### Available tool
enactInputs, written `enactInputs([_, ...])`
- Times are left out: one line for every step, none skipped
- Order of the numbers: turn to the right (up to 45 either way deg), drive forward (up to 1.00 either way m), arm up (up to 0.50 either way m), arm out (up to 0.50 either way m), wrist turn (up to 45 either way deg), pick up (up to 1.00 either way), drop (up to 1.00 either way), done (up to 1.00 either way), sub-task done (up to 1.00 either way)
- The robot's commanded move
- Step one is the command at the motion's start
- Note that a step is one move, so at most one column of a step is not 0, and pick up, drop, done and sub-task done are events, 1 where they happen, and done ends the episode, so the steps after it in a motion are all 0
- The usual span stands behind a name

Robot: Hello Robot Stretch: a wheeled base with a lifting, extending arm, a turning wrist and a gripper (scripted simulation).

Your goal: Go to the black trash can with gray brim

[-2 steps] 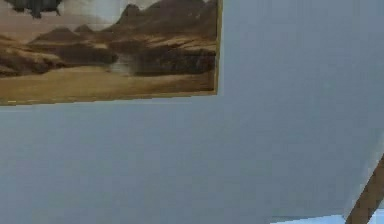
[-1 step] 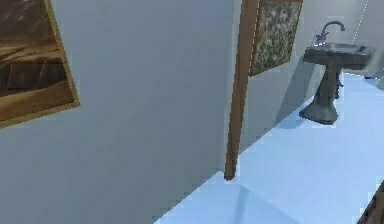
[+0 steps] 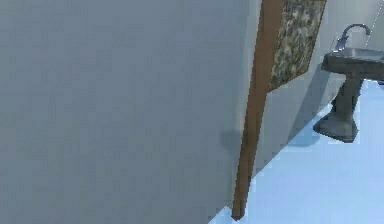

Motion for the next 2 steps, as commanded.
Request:
enactInputs([39.0, 0.00, 0.00, 0.00, 0.0, 0.00, 0.00, 0.00, 0.00])
enactInputs([0.0, 0.30, 0.00, 0.00, 0.0, 0.00, 0.00, 0.00, 0.00])
